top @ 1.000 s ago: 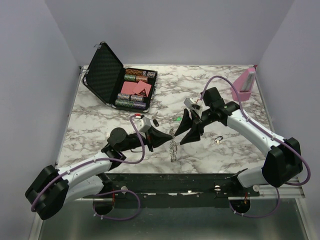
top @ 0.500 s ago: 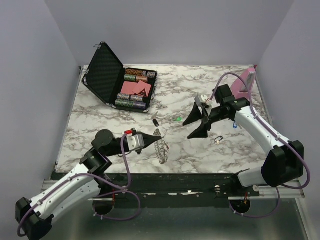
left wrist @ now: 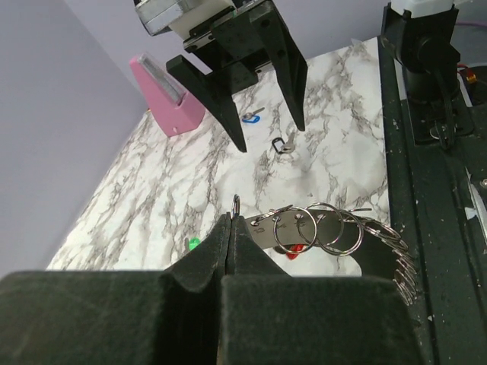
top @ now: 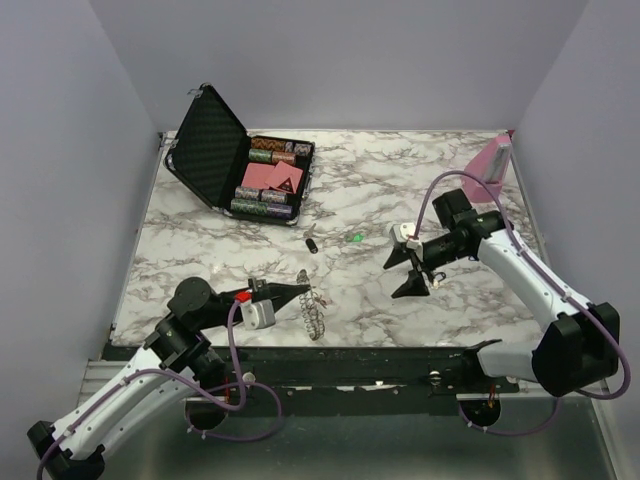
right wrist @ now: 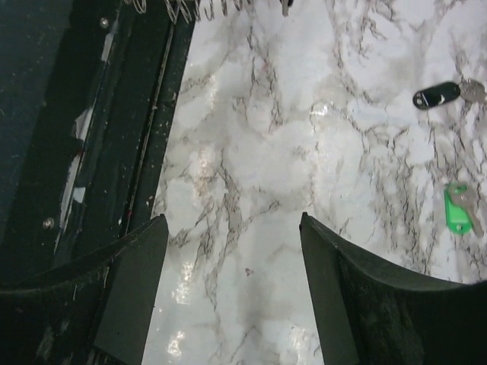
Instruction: Put the keys on the keyring
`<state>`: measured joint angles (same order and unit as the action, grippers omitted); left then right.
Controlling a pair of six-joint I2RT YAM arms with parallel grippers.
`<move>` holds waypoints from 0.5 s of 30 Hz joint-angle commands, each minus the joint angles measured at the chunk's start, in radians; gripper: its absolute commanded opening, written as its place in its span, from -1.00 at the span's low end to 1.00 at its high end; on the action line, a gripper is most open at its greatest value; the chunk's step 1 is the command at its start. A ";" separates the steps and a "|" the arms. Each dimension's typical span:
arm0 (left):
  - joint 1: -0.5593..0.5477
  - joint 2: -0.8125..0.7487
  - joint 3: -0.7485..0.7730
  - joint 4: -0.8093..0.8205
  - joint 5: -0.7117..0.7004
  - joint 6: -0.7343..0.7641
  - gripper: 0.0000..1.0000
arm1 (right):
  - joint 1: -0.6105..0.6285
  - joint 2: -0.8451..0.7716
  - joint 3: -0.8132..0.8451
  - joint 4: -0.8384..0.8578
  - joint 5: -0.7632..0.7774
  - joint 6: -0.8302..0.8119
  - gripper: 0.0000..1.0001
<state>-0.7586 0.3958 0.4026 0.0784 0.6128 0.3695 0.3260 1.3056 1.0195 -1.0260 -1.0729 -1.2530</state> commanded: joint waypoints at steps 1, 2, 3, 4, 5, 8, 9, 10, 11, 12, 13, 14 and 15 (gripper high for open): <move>0.002 -0.049 -0.010 -0.043 0.018 0.045 -1.00 | -0.071 -0.054 -0.051 0.030 0.113 0.000 0.57; 0.002 -0.052 -0.008 -0.052 0.018 0.043 -1.00 | -0.097 -0.061 -0.059 0.033 0.125 0.000 0.57; 0.002 -0.060 -0.005 -0.058 0.016 0.040 -1.00 | -0.117 -0.069 -0.065 0.035 0.134 0.000 0.57; 0.002 -0.063 -0.005 -0.060 0.015 0.036 -1.00 | -0.143 -0.074 -0.071 0.038 0.152 -0.006 0.58; 0.002 -0.067 -0.004 -0.060 0.018 0.029 -1.00 | -0.165 -0.081 -0.078 0.038 0.163 -0.013 0.58; 0.002 -0.066 0.004 -0.066 0.024 0.017 -1.00 | -0.249 -0.095 -0.101 0.043 0.188 -0.051 0.58; 0.002 -0.066 0.008 -0.069 0.027 0.014 -1.00 | -0.277 -0.095 -0.108 0.043 0.197 -0.074 0.58; 0.004 -0.066 0.011 -0.075 0.025 0.011 -1.00 | -0.315 -0.095 -0.117 0.043 0.205 -0.106 0.58; 0.002 -0.066 0.016 -0.075 0.027 0.008 -1.00 | -0.365 -0.094 -0.127 0.043 0.205 -0.140 0.58; 0.002 -0.071 0.018 -0.077 0.025 0.006 -1.00 | -0.399 -0.083 -0.131 0.032 0.205 -0.184 0.58; 0.002 -0.074 0.019 -0.077 0.025 0.005 -1.00 | -0.436 -0.074 -0.134 0.018 0.200 -0.254 0.58; 0.002 -0.081 0.019 -0.077 0.025 0.005 -1.00 | -0.459 -0.059 -0.137 -0.002 0.199 -0.304 0.58; 0.002 -0.084 0.018 -0.077 0.025 0.006 -1.00 | -0.473 -0.045 -0.140 -0.014 0.205 -0.348 0.58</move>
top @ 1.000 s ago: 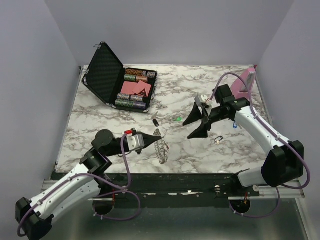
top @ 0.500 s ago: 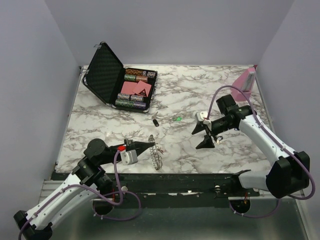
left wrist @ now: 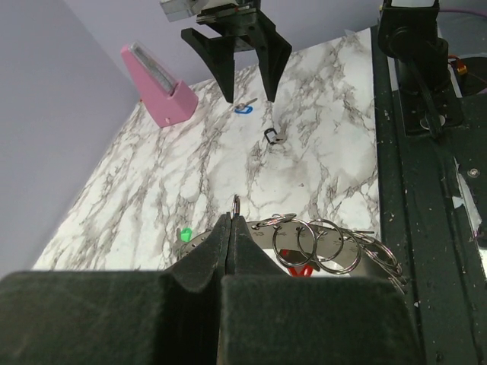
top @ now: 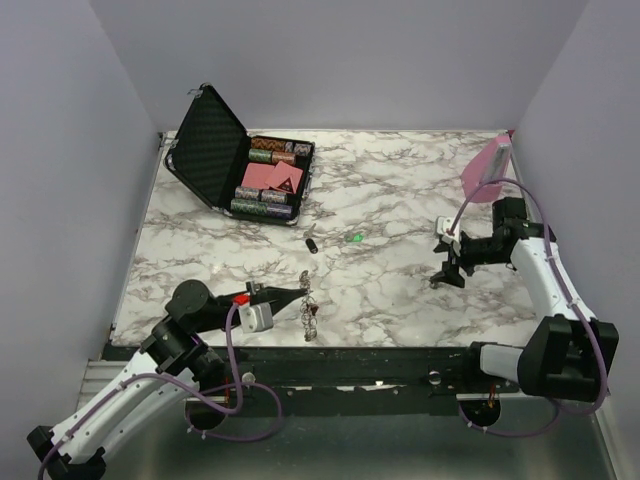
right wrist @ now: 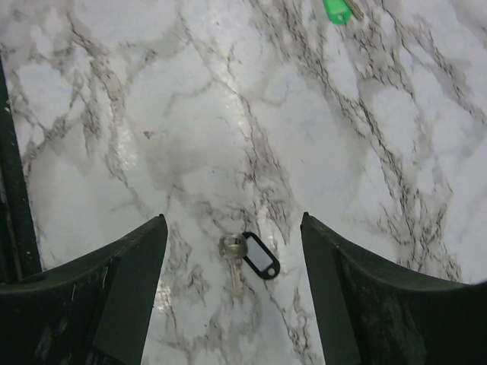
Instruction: Put the keys on the keyring
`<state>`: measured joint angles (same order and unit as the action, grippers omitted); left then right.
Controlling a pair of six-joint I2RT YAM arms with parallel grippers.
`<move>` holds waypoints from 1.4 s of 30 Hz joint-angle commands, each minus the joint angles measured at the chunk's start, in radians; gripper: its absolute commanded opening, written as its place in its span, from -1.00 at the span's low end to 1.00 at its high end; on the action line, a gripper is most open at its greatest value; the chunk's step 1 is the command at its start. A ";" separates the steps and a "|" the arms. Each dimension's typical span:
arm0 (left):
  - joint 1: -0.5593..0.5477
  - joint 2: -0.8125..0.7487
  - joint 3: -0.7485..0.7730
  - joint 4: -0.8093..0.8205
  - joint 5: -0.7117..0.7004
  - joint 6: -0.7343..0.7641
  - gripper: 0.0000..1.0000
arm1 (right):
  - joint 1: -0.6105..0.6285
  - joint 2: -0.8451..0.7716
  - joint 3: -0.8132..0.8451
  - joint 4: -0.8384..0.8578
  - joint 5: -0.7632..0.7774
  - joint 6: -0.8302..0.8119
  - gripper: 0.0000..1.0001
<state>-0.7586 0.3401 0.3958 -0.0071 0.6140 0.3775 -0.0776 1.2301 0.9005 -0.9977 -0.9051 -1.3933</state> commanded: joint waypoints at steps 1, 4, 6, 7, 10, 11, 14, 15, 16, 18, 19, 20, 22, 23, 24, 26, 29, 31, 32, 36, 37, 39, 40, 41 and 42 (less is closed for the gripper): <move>0.002 -0.036 0.023 0.009 0.024 -0.002 -1.00 | -0.073 0.041 -0.023 -0.057 0.054 -0.246 0.58; 0.002 -0.050 0.018 0.009 0.027 -0.006 -1.00 | -0.076 0.071 -0.034 -0.050 0.101 -0.296 0.58; 0.002 -0.055 0.018 0.009 0.026 -0.006 -1.00 | -0.077 0.092 -0.044 -0.039 0.092 -0.277 0.54; 0.002 -0.056 0.018 0.010 0.023 -0.006 -1.00 | -0.076 0.097 -0.054 -0.036 0.084 -0.270 0.50; 0.002 -0.061 0.018 0.009 0.016 -0.005 -1.00 | -0.076 0.057 -0.139 0.092 0.095 -0.153 0.41; 0.002 -0.062 0.018 0.009 0.016 -0.005 -1.00 | -0.076 0.025 -0.179 0.140 0.112 -0.136 0.40; 0.002 -0.056 0.014 0.009 0.024 -0.008 -1.00 | -0.076 -0.047 -0.290 0.249 0.132 -0.147 0.35; 0.002 -0.053 0.015 0.009 0.026 -0.009 -1.00 | -0.076 -0.050 -0.305 0.263 0.126 -0.153 0.29; 0.002 -0.052 0.015 0.009 0.027 -0.012 -1.00 | -0.076 -0.049 -0.313 0.272 0.115 -0.150 0.27; 0.002 -0.047 0.012 0.009 0.027 -0.012 -1.00 | -0.076 -0.044 -0.316 0.310 0.106 -0.133 0.22; 0.002 -0.049 0.014 0.009 0.026 -0.012 -1.00 | -0.076 -0.041 -0.319 0.330 0.107 -0.125 0.22; 0.002 -0.047 0.014 0.009 0.024 -0.011 -1.00 | -0.076 -0.032 -0.316 0.343 0.109 -0.116 0.21; 0.002 -0.049 0.012 0.009 0.026 -0.011 -1.00 | -0.076 -0.015 -0.311 0.363 0.103 -0.101 0.18; 0.002 -0.049 0.014 0.009 0.024 -0.011 -1.00 | -0.076 -0.011 -0.313 0.372 0.100 -0.095 0.16; 0.002 -0.047 0.012 0.009 0.024 -0.011 -1.00 | -0.076 -0.006 -0.318 0.381 0.098 -0.089 0.16; 0.002 -0.046 0.011 0.010 0.024 -0.012 -1.00 | -0.077 0.000 -0.327 0.398 0.103 -0.082 0.13; 0.002 -0.047 0.012 0.009 0.026 -0.012 -1.00 | -0.076 0.015 -0.336 0.410 0.115 -0.081 0.09; 0.002 -0.047 0.012 0.009 0.027 -0.012 -1.00 | -0.076 0.031 -0.333 0.410 0.114 -0.078 0.04; 0.002 -0.047 0.012 0.009 0.027 -0.012 -1.00 | -0.077 0.032 -0.331 0.409 0.112 -0.076 0.02; 0.002 -0.047 0.012 0.009 0.026 -0.012 -1.00 | -0.076 0.049 -0.337 0.401 0.115 -0.090 -0.03; 0.002 -0.047 0.012 0.009 0.026 -0.014 -1.00 | -0.076 0.052 -0.341 0.401 0.120 -0.095 -0.03; 0.002 -0.049 0.012 0.009 0.029 -0.012 -1.00 | -0.077 0.058 -0.344 0.406 0.130 -0.093 -0.05; 0.002 -0.049 0.012 0.009 0.029 -0.012 -1.00 | -0.076 0.062 -0.345 0.410 0.133 -0.090 -0.06; 0.002 -0.047 0.012 0.009 0.029 -0.012 -1.00 | -0.077 0.065 -0.345 0.415 0.133 -0.087 -0.07; 0.002 -0.046 0.012 0.010 0.029 -0.012 -1.00 | -0.076 0.068 -0.344 0.415 0.135 -0.085 -0.10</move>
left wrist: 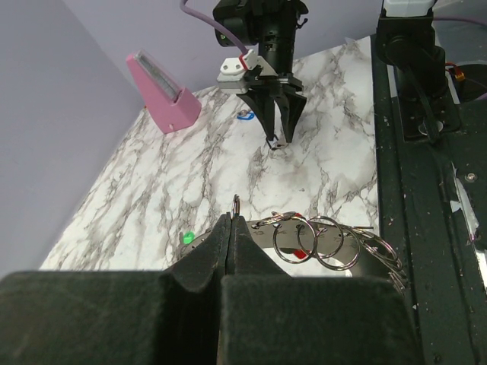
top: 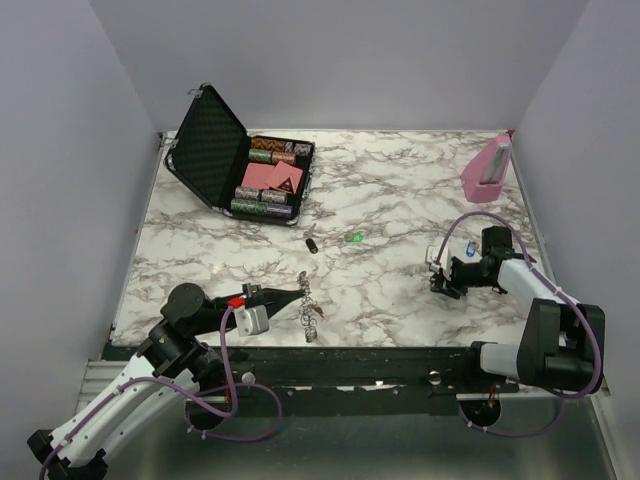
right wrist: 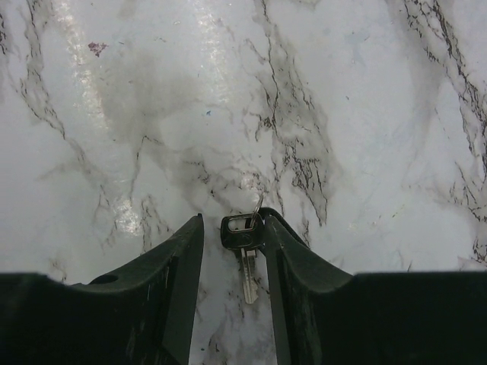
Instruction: Put the keys on the keyring
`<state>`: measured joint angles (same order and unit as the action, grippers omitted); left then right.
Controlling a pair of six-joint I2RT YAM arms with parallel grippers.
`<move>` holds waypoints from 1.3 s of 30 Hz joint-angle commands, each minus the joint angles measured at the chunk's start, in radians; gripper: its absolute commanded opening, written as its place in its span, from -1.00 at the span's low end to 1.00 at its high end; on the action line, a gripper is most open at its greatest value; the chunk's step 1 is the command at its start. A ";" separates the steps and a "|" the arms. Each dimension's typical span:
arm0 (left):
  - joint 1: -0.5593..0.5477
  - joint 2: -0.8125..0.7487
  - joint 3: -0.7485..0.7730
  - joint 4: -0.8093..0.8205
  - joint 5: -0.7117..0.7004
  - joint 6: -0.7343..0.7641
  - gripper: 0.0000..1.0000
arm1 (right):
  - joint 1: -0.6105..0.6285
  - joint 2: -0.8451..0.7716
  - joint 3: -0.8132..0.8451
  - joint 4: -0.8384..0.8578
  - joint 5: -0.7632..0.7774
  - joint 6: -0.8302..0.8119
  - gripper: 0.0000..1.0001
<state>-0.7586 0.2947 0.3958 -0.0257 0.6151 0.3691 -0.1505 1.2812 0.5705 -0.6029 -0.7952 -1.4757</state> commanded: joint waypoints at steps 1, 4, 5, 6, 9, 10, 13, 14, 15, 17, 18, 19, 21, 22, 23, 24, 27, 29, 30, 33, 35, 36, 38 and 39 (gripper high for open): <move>0.002 0.000 0.011 0.027 0.028 -0.004 -1.00 | -0.004 0.018 -0.011 0.020 0.025 0.005 -0.13; 0.002 -0.002 0.012 0.027 0.028 -0.004 -1.00 | -0.003 0.021 0.008 0.018 0.028 0.038 -0.17; 0.002 -0.003 0.012 0.027 0.028 -0.004 -1.00 | -0.004 0.015 0.011 0.020 0.030 0.044 -0.17; 0.002 -0.002 0.012 0.027 0.028 -0.004 -1.00 | -0.004 0.015 0.014 0.018 0.033 0.049 -0.17; 0.001 -0.005 0.012 0.029 0.029 -0.004 -1.00 | -0.015 0.009 0.017 0.018 0.031 0.067 -0.17; 0.002 -0.006 0.012 0.027 0.028 -0.004 -1.00 | -0.021 0.007 0.022 0.015 0.028 0.074 -0.17; 0.002 -0.006 0.014 0.027 0.028 -0.004 -1.00 | -0.055 0.001 0.034 0.017 0.021 0.098 -0.17; 0.002 -0.006 0.014 0.027 0.028 -0.006 -1.00 | -0.067 0.000 0.038 0.015 0.013 0.110 -0.17; 0.002 -0.009 0.014 0.027 0.026 -0.006 -1.00 | -0.081 0.000 0.045 0.006 0.005 0.110 -0.17; 0.002 -0.009 0.014 0.027 0.028 -0.004 -1.00 | -0.089 0.000 0.048 -0.015 -0.007 0.095 -0.17; 0.002 -0.009 0.014 0.027 0.029 -0.004 -1.00 | -0.089 0.001 0.045 -0.024 -0.015 0.081 -0.16; 0.002 -0.009 0.014 0.029 0.031 -0.004 -1.00 | -0.089 0.006 0.043 -0.034 -0.021 0.066 -0.15; 0.002 -0.011 0.014 0.027 0.032 -0.004 -1.00 | -0.089 0.015 0.043 -0.044 -0.032 0.046 -0.14; 0.002 -0.009 0.015 0.027 0.032 -0.004 -1.00 | -0.089 0.021 0.045 -0.052 -0.041 0.038 -0.14; 0.002 -0.009 0.014 0.027 0.034 -0.004 -1.00 | -0.090 0.029 0.048 -0.063 -0.051 0.023 -0.14; 0.002 -0.011 0.015 0.027 0.034 -0.004 -1.00 | -0.089 0.035 0.051 -0.073 -0.062 0.011 -0.14; 0.002 -0.008 0.014 0.027 0.032 -0.004 -1.00 | -0.089 0.059 0.058 -0.078 -0.073 -0.006 -0.14; 0.002 -0.003 0.014 0.027 0.032 -0.004 -1.00 | -0.089 0.070 0.060 -0.074 -0.082 -0.009 -0.15; 0.002 -0.005 0.014 0.027 0.034 -0.004 -1.00 | -0.089 0.076 0.063 -0.075 -0.088 -0.015 -0.15; 0.002 0.001 0.012 0.027 0.031 -0.004 -1.00 | -0.087 0.089 0.069 -0.071 -0.099 -0.018 -0.17; 0.002 0.003 0.012 0.027 0.029 -0.006 -1.00 | -0.084 0.096 0.074 -0.064 -0.102 -0.017 -0.19; 0.002 0.004 0.012 0.027 0.029 -0.004 -1.00 | -0.081 0.099 0.074 -0.061 -0.102 -0.014 -0.21; 0.002 0.006 0.012 0.027 0.029 -0.004 -1.00 | -0.074 0.106 0.072 -0.049 -0.101 -0.005 -0.21; 0.002 0.006 0.011 0.027 0.031 -0.004 -1.00 | -0.067 0.107 0.074 -0.046 -0.099 -0.002 -0.21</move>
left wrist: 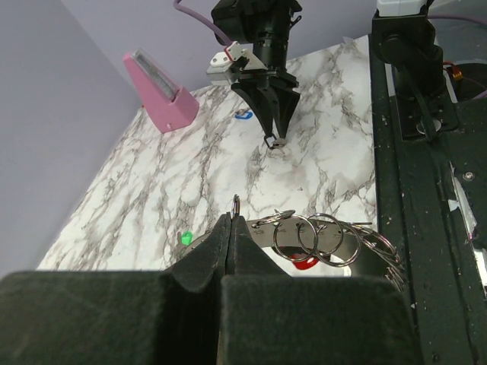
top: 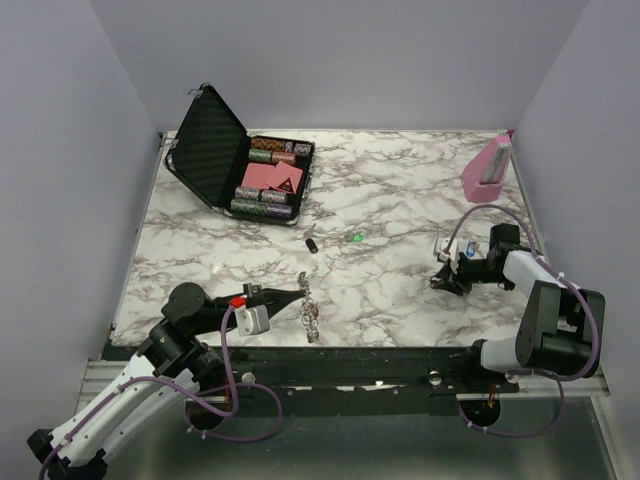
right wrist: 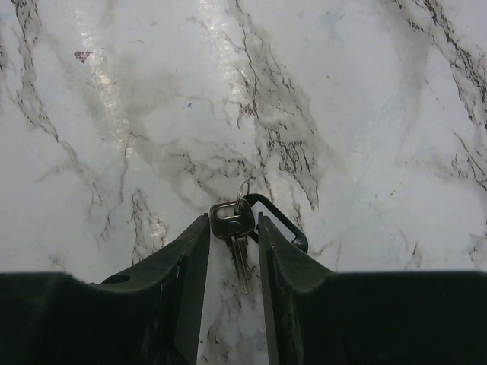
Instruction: Put the keys on the keyring
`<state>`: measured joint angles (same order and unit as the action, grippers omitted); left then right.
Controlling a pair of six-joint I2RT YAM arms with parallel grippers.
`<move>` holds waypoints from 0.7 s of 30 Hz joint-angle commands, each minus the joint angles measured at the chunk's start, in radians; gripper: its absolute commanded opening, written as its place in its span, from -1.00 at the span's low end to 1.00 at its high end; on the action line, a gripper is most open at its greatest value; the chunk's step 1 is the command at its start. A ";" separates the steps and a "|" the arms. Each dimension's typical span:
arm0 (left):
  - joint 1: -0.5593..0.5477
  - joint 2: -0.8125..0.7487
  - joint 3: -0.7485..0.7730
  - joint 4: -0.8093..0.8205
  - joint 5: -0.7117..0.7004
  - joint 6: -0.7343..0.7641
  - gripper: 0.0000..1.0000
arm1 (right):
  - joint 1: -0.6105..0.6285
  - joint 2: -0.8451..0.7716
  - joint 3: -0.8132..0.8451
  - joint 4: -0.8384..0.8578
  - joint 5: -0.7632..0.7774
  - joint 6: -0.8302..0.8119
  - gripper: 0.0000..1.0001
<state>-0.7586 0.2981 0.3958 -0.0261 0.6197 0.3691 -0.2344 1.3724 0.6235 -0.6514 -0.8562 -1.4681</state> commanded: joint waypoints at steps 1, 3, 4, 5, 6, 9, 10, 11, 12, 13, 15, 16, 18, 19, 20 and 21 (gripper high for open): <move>0.002 0.003 0.011 0.028 0.023 -0.004 -1.00 | 0.023 0.019 0.019 0.007 -0.037 -0.006 -0.22; 0.002 0.003 0.011 0.028 0.025 -0.004 -1.00 | 0.030 0.027 0.022 0.010 -0.032 -0.003 -0.23; 0.002 0.004 0.011 0.028 0.025 -0.004 -1.00 | 0.036 0.030 0.022 0.012 -0.032 0.002 -0.24; 0.002 0.004 0.011 0.028 0.023 -0.006 -1.00 | 0.040 0.034 0.024 0.012 -0.030 0.000 -0.24; 0.002 0.004 0.011 0.028 0.023 -0.004 -1.00 | 0.041 0.036 0.024 0.015 -0.029 0.003 -0.24; 0.002 0.003 0.011 0.028 0.025 -0.006 -1.00 | 0.053 0.040 0.025 0.029 -0.024 0.015 -0.27; 0.002 0.003 0.011 0.028 0.025 -0.004 -1.00 | 0.056 0.042 0.027 0.033 -0.020 0.020 -0.28; 0.002 0.003 0.011 0.028 0.025 -0.004 -1.00 | 0.061 0.042 0.025 0.036 -0.015 0.025 -0.28; 0.002 0.003 0.011 0.028 0.025 -0.004 -1.00 | 0.063 0.047 0.027 0.041 -0.012 0.028 -0.30; 0.002 0.003 0.011 0.028 0.025 -0.004 -1.00 | 0.063 0.047 0.028 0.042 -0.010 0.029 -0.30; 0.002 0.003 0.011 0.028 0.025 -0.004 -1.00 | 0.066 0.050 0.028 0.047 -0.007 0.035 -0.32; 0.002 0.003 0.011 0.028 0.025 -0.004 -1.00 | 0.066 0.051 0.028 0.050 -0.006 0.037 -0.32; 0.002 -0.001 0.011 0.028 0.026 -0.004 -1.00 | 0.069 0.053 0.027 0.059 0.002 0.046 -0.35; 0.002 0.001 0.011 0.028 0.026 -0.004 -1.00 | 0.069 0.053 0.025 0.064 0.006 0.049 -0.35; 0.002 0.001 0.011 0.028 0.026 -0.004 -1.00 | 0.072 0.053 0.025 0.065 0.009 0.051 -0.36; 0.002 0.001 0.011 0.028 0.028 -0.004 -1.00 | 0.073 0.054 0.024 0.067 0.011 0.052 -0.38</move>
<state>-0.7586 0.3023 0.3958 -0.0265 0.6201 0.3691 -0.1707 1.4139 0.6331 -0.6132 -0.8558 -1.4322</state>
